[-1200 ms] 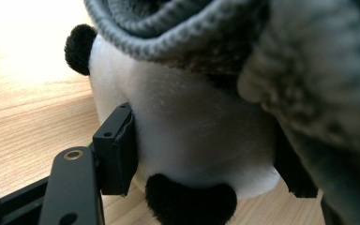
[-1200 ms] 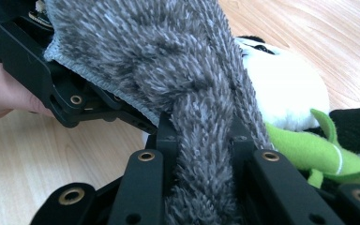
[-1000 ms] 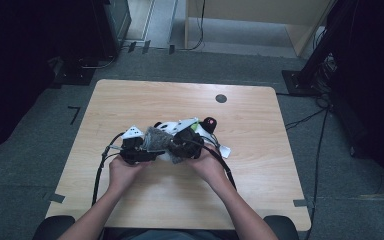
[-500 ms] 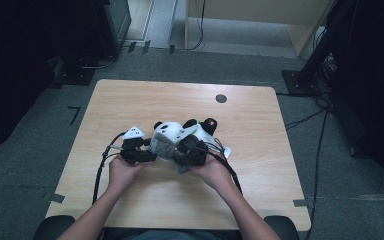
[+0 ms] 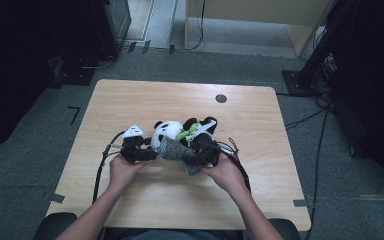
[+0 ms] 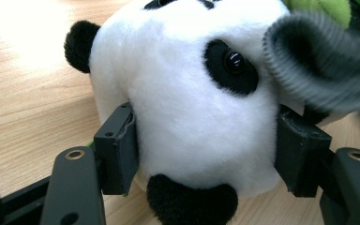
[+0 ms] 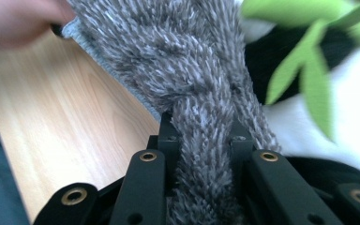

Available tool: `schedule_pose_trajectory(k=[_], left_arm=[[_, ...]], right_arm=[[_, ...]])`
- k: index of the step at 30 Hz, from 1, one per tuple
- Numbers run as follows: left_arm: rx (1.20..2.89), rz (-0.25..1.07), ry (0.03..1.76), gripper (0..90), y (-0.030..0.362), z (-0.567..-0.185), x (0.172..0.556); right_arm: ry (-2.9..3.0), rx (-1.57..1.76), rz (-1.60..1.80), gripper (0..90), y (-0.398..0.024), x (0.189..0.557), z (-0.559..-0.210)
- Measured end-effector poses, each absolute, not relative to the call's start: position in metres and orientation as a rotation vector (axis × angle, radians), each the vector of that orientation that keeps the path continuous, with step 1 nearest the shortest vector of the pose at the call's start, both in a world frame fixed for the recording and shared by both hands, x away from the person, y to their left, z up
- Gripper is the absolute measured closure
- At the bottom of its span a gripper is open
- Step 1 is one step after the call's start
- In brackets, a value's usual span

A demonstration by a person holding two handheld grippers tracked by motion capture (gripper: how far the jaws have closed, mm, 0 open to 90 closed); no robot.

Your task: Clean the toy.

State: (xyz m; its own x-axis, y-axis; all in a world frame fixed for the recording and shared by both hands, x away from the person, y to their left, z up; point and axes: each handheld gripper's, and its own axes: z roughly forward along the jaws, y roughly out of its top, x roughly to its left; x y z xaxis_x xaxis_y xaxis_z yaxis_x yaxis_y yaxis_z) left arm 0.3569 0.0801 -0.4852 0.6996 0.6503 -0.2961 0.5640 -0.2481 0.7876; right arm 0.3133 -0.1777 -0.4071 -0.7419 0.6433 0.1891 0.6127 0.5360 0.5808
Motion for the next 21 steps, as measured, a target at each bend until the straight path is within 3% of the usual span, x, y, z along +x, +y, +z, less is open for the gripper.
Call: schedule_pose_trajectory(k=[11,21], left_arm=[[1.925,0.142,0.928,33.1,0.079,-0.486,0.352],[1.925,0.157,0.926,33.1,0.078,-0.487,0.348]], right_arm=[[2.448,1.148,1.2,74.4,-0.2,0.327,-0.357],[2.574,1.055,1.064,72.2,-0.162,0.357,-0.391]])
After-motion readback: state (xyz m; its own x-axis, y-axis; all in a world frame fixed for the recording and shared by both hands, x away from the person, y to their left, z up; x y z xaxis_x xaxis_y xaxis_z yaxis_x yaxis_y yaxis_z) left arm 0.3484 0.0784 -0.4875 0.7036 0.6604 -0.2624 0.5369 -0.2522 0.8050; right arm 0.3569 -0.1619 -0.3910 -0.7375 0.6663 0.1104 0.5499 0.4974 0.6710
